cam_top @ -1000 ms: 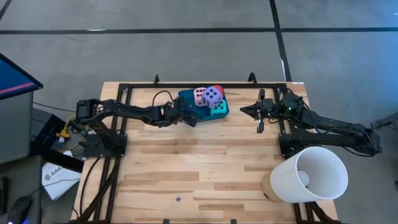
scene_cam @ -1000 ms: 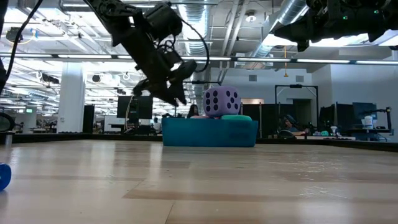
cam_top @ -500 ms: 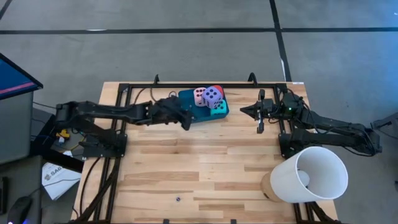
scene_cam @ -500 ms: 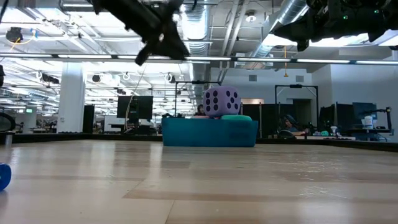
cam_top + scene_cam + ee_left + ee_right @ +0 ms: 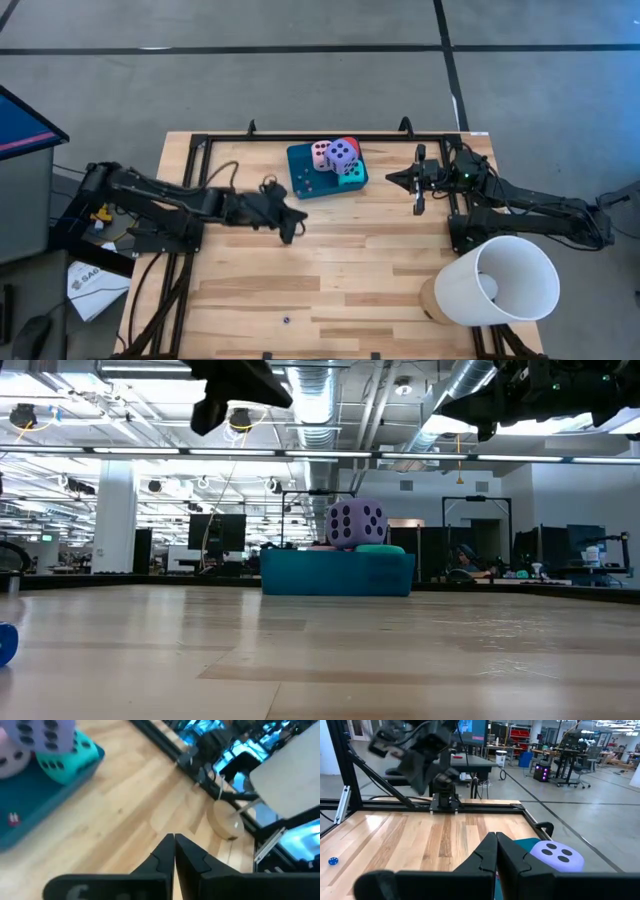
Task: Pick & Place Dice
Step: Put the small blue dice into the blue bin
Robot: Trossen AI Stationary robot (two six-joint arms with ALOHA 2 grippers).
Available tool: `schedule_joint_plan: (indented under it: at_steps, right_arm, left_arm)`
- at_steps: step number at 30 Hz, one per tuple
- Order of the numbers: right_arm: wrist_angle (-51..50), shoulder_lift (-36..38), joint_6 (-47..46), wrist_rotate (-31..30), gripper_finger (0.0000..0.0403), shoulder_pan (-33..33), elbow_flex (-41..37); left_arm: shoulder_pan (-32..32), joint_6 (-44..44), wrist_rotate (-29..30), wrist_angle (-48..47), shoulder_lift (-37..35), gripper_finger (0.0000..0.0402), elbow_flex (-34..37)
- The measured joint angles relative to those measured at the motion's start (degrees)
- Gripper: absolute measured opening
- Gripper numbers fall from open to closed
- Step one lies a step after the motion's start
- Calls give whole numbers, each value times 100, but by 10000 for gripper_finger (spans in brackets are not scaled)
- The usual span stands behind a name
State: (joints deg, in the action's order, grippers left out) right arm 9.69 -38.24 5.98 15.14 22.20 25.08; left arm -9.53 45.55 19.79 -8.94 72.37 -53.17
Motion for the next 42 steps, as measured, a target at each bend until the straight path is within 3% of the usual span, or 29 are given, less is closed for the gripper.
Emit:
schedule_joint_plan:
  at_steps: [9,21,27,42]
  right_arm:
    - [22,0,0,0,0,-2,0]
    - [16,0,-2,0,0,-5,0]
    - [20,0,0,0,0,-4,0]
    - [17,0,0,0,0,-5,0]
  left_arm:
    - [-763,1022,194,-21,780,0,-62]
    - [-956,1053,-525,-162,2029,0,-1392]
    - [-1019,1305,-526,-969,2230,0,-1897]
    - [-1230,1834,-486,-1939,2176,0,-2338]
